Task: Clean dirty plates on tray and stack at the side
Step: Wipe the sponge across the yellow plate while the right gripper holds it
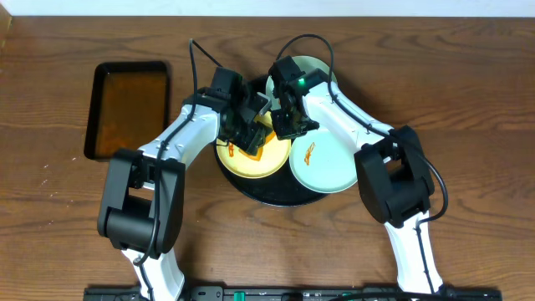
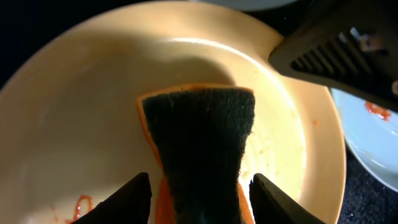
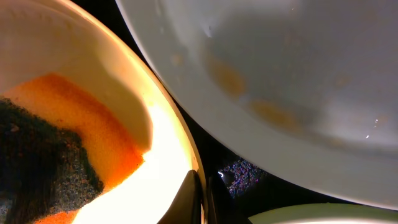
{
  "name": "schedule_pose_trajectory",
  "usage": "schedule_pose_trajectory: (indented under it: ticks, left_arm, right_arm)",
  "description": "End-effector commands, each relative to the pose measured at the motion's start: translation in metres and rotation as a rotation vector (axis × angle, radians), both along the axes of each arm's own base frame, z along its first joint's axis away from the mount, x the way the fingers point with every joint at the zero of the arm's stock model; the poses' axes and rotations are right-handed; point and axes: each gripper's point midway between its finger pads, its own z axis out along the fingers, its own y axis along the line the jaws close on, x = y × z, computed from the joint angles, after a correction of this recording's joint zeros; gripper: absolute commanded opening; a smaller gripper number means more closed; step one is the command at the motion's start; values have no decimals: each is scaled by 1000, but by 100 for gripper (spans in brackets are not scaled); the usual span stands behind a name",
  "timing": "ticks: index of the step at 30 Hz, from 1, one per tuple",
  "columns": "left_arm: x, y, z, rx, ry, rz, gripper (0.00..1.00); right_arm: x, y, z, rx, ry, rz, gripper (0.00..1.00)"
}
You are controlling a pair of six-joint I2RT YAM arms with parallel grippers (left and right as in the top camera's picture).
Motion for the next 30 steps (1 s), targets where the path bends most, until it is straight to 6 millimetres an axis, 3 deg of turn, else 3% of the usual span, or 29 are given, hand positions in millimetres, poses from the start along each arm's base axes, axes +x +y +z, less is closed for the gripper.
schedule_pose_trajectory:
  ticks: [1, 8, 14, 17, 30]
  left_arm:
    - [-9, -1, -10, -6, 30, -3, 52]
    - [-12, -1, -13, -7, 39, 7, 49]
    - [-12, -1, -13, -7, 39, 7, 26]
    - [-12, -1, -13, -8, 42, 15, 9]
    - [-3, -3, -10, -64, 123, 269, 8]
  right_arm:
    - [-4, 3, -8, -12, 12, 20, 2]
    - [-4, 3, -8, -12, 12, 20, 2]
    - [-4, 3, -8, -12, 12, 20, 2]
    - [-4, 3, -8, -12, 12, 20, 2]
    - [-4, 3, -8, -12, 12, 20, 2]
